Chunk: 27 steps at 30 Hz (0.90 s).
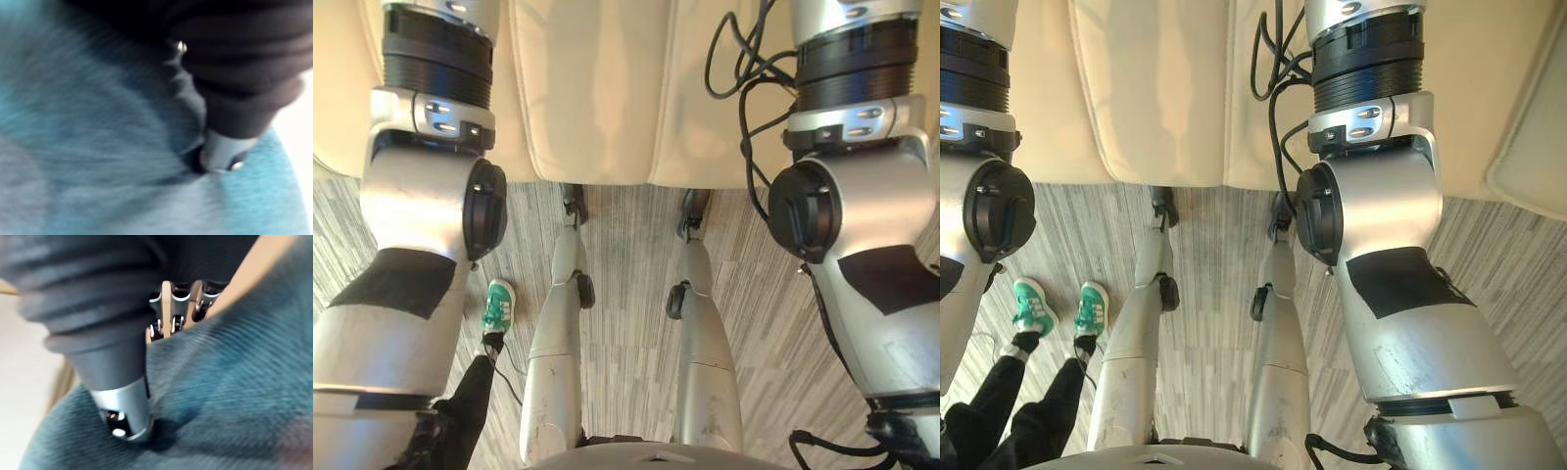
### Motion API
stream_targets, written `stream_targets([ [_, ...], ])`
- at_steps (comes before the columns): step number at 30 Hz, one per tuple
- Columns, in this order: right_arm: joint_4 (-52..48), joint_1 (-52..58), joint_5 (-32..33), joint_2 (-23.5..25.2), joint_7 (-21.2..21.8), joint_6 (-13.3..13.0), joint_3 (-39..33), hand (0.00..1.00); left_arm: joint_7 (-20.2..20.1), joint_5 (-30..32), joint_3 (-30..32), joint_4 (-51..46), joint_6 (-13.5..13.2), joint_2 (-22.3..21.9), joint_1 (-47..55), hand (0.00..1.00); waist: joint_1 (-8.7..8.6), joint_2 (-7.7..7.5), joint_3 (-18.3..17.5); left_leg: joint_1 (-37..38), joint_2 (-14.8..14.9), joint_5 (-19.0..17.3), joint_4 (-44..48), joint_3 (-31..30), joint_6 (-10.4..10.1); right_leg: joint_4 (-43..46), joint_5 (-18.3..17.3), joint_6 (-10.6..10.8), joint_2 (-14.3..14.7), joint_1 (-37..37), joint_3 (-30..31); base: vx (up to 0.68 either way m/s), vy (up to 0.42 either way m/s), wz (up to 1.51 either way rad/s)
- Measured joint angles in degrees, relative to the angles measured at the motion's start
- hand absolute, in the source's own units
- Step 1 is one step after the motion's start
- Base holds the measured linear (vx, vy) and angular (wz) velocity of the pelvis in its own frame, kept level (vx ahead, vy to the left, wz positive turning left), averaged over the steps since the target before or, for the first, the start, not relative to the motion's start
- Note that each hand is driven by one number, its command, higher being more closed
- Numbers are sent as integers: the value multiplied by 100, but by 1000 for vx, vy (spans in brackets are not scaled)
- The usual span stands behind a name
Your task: Pick up cushions and gather them together orderly.
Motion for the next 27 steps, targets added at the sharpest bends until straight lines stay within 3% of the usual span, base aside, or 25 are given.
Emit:
stream_targets([
  [1,3,0,81,-69,95,-81,238,0,-8,1,10,8,22,-1,111,0,-3,2,265,-35,6,1,0,2,1,89,-23,-14,-3,-92,3,137,117,-5],
  [9,-747,690,379,-288,401,-422,197,0,-243,-19,214,-675,-360,-98,1106,0,-84,1,267,-299,35,1,1,-24,1,642,-275,-52,-9,-601,-4,143,102,-4],
  [17,-1139,1315,392,-196,483,-405,82,0,-439,-405,224,-1200,-556,-117,1713,0,-139,-1,266,-370,32,0,2,-21,0,839,-324,-77,-20,-754,8,105,54,-1],
  [27,-1577,1826,609,-192,605,-368,-83,0,-651,-1102,488,-1409,-585,-12,2434,0,-153,-4,264,34,82,38,2,10,45,1351,-458,-102,1,-683,130,91,6,-3],
])
